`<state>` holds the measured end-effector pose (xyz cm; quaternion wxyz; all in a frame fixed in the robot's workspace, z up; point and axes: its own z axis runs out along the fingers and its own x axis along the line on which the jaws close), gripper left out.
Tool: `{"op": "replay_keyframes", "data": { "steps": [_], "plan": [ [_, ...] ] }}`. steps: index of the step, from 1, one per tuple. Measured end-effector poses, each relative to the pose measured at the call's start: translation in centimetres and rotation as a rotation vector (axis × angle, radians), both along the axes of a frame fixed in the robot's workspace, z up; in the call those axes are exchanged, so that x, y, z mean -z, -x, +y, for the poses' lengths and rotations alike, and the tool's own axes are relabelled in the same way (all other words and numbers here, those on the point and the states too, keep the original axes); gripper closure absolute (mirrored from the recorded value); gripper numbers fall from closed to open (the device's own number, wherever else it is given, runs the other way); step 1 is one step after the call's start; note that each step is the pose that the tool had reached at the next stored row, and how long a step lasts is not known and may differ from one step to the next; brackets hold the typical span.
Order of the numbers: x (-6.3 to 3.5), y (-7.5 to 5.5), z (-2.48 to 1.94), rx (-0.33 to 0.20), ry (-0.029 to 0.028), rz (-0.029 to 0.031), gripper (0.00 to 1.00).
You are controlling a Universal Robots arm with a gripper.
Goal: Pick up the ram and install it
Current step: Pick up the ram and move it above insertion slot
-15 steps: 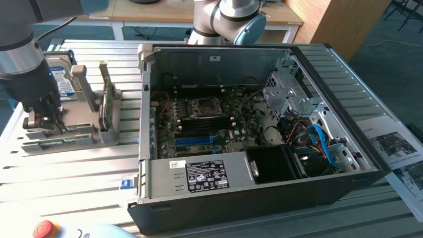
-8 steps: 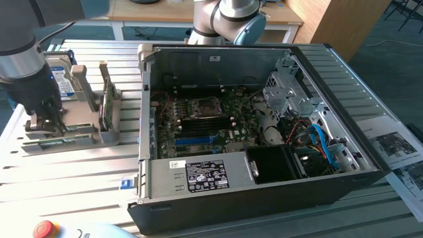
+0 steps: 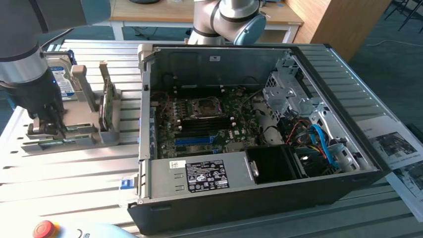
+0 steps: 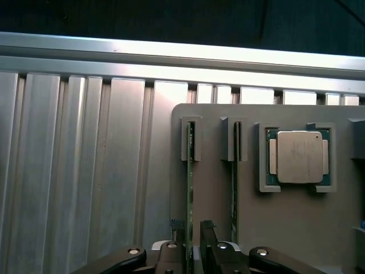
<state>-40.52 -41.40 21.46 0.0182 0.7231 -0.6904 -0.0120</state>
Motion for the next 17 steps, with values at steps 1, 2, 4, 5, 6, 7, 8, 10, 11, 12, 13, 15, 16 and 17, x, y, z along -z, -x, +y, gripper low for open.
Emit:
{"op": "replay_keyframes", "data": {
  "steps": [1,2,4,5,6,7,8,10,11,12,13,15,16,17],
  "plan": [
    [0.0,0.0,0.0,0.0,0.0,0.0,0.75],
    [0.0,0.0,0.0,0.0,0.0,0.0,0.75],
    [0.01,-0.01,-0.03,0.0,0.0,0.0,0.75],
    [0.02,-0.01,-0.09,0.0,-0.0001,-0.0003,0.75],
    [0.01,-0.01,-0.18,0.0,0.0,-0.0003,0.75],
    [0.0,0.0,-0.28,0.0,0.0,-0.0001,0.75],
    [0.01,-0.01,-0.36,0.0,-0.0001,-0.0001,0.75],
    [0.01,-0.01,-0.38,0.0,-0.0001,-0.0001,0.75],
    [0.01,-0.01,-0.38,0.0,-0.0001,-0.0001,0.75],
    [0.01,-0.01,-0.38,0.0,-0.0001,-0.0002,0.75],
    [0.02,-0.02,-0.38,0.0,-0.0001,-0.0002,0.75],
    [0.02,-0.1,-0.38,0.0,-0.0001,-0.0002,0.75],
    [0.02,-0.18,-0.39,0.0,0.0,-0.0001,0.75],
    [0.02,-0.26,-0.39,0.0,0.0,-0.0001,0.75]
  ]
}}
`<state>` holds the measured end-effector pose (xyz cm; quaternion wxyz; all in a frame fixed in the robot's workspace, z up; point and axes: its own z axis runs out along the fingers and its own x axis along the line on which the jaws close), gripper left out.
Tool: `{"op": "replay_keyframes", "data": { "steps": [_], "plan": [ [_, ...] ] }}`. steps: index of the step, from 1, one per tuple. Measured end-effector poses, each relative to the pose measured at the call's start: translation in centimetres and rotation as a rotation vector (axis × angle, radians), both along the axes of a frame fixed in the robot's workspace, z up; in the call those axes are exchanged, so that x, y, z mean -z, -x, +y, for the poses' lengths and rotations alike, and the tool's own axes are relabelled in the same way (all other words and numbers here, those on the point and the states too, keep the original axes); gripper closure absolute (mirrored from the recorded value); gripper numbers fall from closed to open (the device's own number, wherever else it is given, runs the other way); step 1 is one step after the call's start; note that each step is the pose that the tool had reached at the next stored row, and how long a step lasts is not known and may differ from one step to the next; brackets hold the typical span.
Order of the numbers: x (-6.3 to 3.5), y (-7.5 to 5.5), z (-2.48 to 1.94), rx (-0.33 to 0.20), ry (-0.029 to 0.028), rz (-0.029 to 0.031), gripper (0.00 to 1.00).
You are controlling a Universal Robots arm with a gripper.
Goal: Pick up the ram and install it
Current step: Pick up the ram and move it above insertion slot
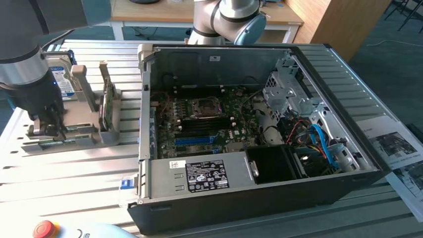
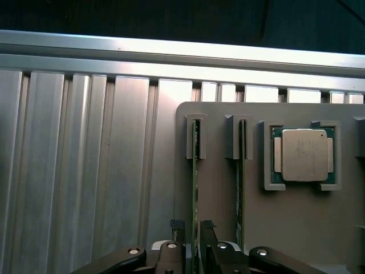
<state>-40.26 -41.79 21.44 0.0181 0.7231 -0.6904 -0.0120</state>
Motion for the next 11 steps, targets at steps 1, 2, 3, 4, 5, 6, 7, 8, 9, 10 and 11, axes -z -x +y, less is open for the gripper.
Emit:
{"op": "replay_keyframes", "data": {
  "steps": [1,2,3,4,5,6,7,8,9,10,11],
  "plan": [
    [0.0,-0.08,0.0,0.0,0.0,-0.0001,0.75],
    [0.0,-0.17,0.0,0.0,0.0,-0.0001,0.75],
    [0.0,-0.26,0.0,0.0,0.0,0.0,0.75],
    [0.0,-0.3,0.0,0.0,-0.0001,-0.0001,0.75],
    [0.0,-0.3,0.0,0.0,0.0,0.0,0.75],
    [0.0,-0.3,0.01,0.0,-0.0001,0.0,0.75],
    [0.01,-0.3,0.0,0.0,0.0001,0.0001,0.75],
    [0.05,-0.31,0.01,0.0,0.0,0.0,0.75],
    [0.13,-0.31,0.01,0.0,-0.0001,-0.0001,0.75],
    [0.21,-0.31,0.0,0.0,0.0,0.0,0.75],
    [0.3,-0.31,0.0,0.0,0.0,0.0,0.75]
  ]
}}
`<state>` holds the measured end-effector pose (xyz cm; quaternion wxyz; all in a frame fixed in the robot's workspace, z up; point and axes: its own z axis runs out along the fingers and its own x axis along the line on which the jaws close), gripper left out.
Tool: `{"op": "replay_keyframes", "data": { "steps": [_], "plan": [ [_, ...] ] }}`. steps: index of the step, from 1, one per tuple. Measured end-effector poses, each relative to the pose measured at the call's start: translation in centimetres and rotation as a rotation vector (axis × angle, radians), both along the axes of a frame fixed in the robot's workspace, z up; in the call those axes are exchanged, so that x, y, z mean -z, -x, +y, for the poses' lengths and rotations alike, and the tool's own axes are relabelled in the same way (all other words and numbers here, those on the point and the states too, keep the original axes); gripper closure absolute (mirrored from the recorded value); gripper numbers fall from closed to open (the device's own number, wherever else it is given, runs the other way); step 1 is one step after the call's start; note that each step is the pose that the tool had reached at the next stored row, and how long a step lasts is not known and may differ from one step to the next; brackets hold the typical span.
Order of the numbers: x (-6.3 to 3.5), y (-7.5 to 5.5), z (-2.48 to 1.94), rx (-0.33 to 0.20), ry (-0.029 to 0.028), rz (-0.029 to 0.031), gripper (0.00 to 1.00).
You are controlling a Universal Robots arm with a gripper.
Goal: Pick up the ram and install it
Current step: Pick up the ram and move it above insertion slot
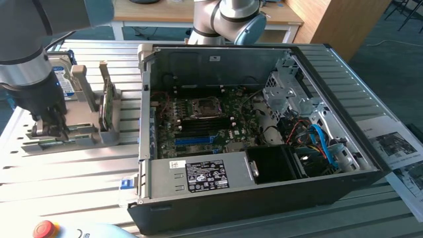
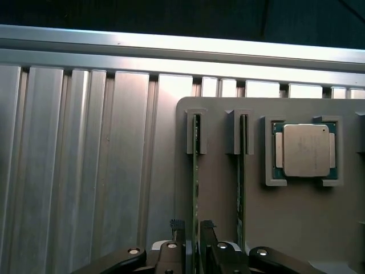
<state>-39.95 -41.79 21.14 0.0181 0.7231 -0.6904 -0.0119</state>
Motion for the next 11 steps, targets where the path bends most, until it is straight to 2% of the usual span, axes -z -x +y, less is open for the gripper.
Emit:
{"op": "replay_keyframes", "data": {
  "steps": [11],
  "plan": [
    [0.23,0.0,0.1,0.0,-0.0001,-0.0001,0.75]
  ]
}}
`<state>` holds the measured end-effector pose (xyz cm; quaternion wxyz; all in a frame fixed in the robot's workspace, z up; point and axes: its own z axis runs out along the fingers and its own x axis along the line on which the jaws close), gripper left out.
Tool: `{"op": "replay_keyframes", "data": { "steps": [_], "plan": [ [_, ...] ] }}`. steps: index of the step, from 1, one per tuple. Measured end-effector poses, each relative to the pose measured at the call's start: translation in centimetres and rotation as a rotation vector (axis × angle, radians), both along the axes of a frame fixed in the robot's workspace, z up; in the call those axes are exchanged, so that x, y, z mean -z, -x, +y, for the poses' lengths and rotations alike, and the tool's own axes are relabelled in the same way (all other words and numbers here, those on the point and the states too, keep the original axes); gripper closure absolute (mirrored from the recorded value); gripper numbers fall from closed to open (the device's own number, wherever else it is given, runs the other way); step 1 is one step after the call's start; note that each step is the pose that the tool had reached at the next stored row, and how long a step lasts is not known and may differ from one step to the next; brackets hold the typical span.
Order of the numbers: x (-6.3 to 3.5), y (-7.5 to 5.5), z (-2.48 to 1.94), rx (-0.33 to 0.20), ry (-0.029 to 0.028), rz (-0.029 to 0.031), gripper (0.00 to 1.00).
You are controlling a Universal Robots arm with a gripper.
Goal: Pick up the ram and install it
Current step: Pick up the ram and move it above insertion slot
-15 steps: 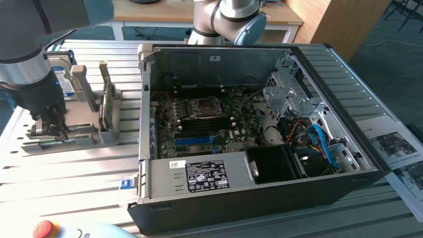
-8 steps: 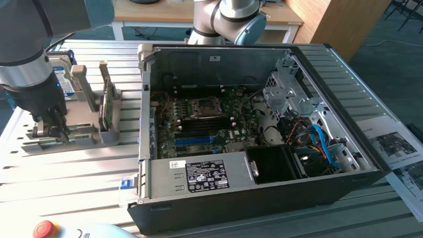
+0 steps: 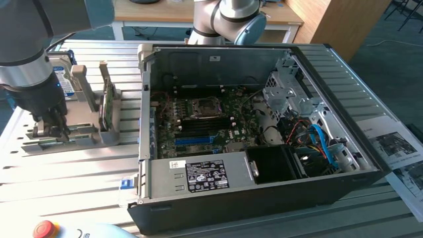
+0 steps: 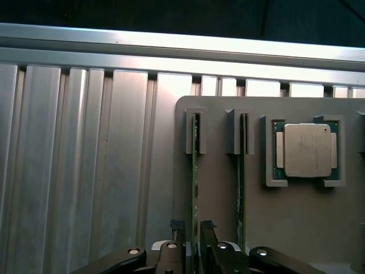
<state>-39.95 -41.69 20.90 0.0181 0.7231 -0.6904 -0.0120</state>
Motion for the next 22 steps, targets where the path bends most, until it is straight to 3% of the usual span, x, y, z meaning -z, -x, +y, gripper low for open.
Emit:
{"op": "replay_keyframes", "data": {
  "steps": [22],
  "plan": [
    [0.16,0.0,0.45,0.0,0.0001,0.0,0.75]
  ]
}}
